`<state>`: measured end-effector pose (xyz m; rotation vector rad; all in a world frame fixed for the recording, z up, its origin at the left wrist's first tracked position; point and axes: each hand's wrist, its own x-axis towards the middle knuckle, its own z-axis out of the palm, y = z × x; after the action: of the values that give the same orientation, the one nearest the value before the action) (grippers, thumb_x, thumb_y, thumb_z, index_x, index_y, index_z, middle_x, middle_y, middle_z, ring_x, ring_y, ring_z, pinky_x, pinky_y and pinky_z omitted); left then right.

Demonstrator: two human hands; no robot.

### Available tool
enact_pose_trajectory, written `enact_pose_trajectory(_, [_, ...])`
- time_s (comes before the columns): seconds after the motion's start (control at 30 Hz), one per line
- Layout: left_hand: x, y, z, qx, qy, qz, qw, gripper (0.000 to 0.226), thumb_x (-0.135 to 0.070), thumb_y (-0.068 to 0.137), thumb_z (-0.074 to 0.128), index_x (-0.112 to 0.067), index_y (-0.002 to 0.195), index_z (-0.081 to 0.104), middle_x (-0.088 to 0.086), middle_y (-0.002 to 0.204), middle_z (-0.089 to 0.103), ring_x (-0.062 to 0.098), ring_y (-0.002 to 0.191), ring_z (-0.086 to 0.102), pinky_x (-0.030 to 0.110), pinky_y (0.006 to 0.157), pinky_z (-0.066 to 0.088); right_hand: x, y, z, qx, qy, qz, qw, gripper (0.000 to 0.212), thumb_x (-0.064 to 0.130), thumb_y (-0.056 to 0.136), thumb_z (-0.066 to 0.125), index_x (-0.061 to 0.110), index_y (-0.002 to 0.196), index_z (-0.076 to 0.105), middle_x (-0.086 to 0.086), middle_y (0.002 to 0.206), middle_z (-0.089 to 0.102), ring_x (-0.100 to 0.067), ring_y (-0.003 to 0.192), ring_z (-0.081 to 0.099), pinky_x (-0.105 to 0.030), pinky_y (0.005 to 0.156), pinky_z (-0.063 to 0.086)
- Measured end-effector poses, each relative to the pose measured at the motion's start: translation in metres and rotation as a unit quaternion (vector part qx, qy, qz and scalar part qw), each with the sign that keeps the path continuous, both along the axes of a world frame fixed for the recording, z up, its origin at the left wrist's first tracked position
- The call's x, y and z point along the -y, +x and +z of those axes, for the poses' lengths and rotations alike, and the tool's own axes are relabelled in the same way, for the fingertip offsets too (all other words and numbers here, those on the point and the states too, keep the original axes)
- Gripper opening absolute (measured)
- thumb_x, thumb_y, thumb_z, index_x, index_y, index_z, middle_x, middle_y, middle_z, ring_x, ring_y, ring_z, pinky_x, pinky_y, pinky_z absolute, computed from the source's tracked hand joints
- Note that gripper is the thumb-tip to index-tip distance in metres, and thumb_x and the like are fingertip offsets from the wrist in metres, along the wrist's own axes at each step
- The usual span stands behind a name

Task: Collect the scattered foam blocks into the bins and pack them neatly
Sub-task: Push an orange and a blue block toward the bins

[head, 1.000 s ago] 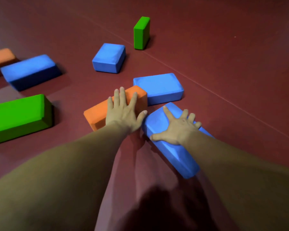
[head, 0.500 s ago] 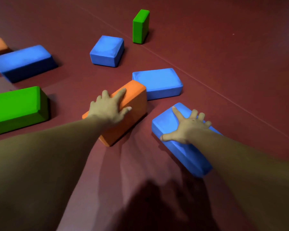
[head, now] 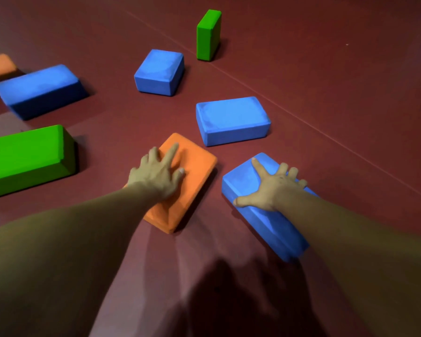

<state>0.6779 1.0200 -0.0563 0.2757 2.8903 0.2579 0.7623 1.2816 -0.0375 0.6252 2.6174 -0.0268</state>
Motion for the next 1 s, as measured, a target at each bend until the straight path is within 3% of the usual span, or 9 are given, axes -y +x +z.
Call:
enact_pose_trajectory(0.13, [-0.007, 0.011, -0.013, 0.055, -0.097, -0.048, 0.993, 0.111, -0.104, 0.059, 0.025, -0.055, 0.153, -0.007, 0.008, 0.166, -0.003, 0.037, 0.153, 0.000, 0.072, 0.110, 0.024, 0.003, -0.003, -0.003, 0.001, -0.015, -0.003, 1.000, 0.131, 0.098, 0.048, 0.058, 0.058, 0.153, -0.010, -0.014, 0.146, 0.024, -0.038, 0.132, 0.027, -0.057, 0.105, 0.033])
enact_pose_trajectory(0.27, [-0.011, -0.001, -0.013, 0.061, -0.078, 0.015, 0.995, 0.136, -0.110, 0.037, 0.037, -0.057, 0.150, -0.016, 0.010, 0.163, -0.031, 0.038, 0.152, -0.021, 0.080, 0.106, 0.010, 0.001, 0.000, -0.014, -0.004, -0.011, 0.001, 1.000, 0.130, 0.099, 0.049, 0.056, 0.057, 0.153, -0.010, -0.014, 0.144, 0.024, -0.037, 0.129, 0.029, -0.056, 0.103, 0.033])
enact_pose_trajectory(0.37, [-0.011, -0.003, -0.023, 0.080, -0.063, 0.047, 0.994, 0.136, -0.110, 0.035, 0.039, -0.060, 0.147, -0.020, 0.012, 0.165, -0.022, 0.038, 0.153, -0.011, 0.078, 0.109, 0.013, -0.002, 0.003, -0.027, -0.025, -0.014, 0.001, 1.000, 0.131, 0.103, 0.046, 0.050, 0.056, 0.153, -0.011, -0.018, 0.152, 0.016, -0.041, 0.132, 0.028, -0.057, 0.105, 0.031])
enact_pose_trajectory(0.5, [-0.010, -0.005, -0.031, 0.025, -0.068, 0.045, 0.996, 0.123, -0.103, 0.048, 0.044, -0.060, 0.149, -0.011, 0.015, 0.162, 0.004, 0.039, 0.147, 0.013, 0.066, 0.107, 0.028, -0.009, 0.003, -0.040, -0.023, -0.028, 0.024, 0.999, 0.133, 0.107, 0.043, 0.046, 0.059, 0.147, -0.023, -0.022, 0.164, -0.013, -0.053, 0.147, 0.003, -0.068, 0.115, 0.008])
enact_pose_trajectory(0.63, [-0.015, 0.005, -0.025, 0.028, -0.053, 0.077, 0.995, 0.120, -0.099, 0.050, 0.052, -0.059, 0.151, 0.000, 0.016, 0.160, 0.011, 0.039, 0.144, 0.018, 0.067, 0.107, 0.028, -0.012, 0.007, -0.034, -0.052, -0.031, 0.027, 0.998, 0.128, 0.102, 0.047, 0.052, 0.060, 0.150, -0.011, -0.018, 0.158, 0.007, -0.045, 0.134, 0.028, -0.061, 0.109, 0.024])
enact_pose_trajectory(0.8, [-0.028, 0.027, 0.020, 0.052, -0.028, 0.145, 0.988, 0.118, -0.097, 0.052, 0.055, -0.057, 0.152, 0.007, 0.016, 0.157, 0.016, 0.039, 0.142, 0.021, 0.067, 0.108, 0.025, -0.007, 0.023, 0.014, -0.074, -0.078, -0.083, 0.991, 0.124, 0.097, 0.055, 0.056, 0.057, 0.153, -0.008, -0.021, 0.158, 0.008, -0.044, 0.136, 0.027, -0.059, 0.109, 0.023])
enact_pose_trajectory(1.0, [-0.084, 0.076, 0.124, 0.052, -0.025, 0.074, 0.996, 0.120, -0.097, 0.052, 0.056, -0.056, 0.152, 0.004, 0.015, 0.159, 0.013, 0.038, 0.144, 0.019, 0.068, 0.107, 0.024, -0.029, 0.114, 0.103, -0.118, -0.114, -0.163, 0.973, 0.127, 0.098, 0.052, 0.059, 0.053, 0.155, 0.000, -0.020, 0.152, 0.017, -0.045, 0.128, 0.034, -0.059, 0.106, 0.030])
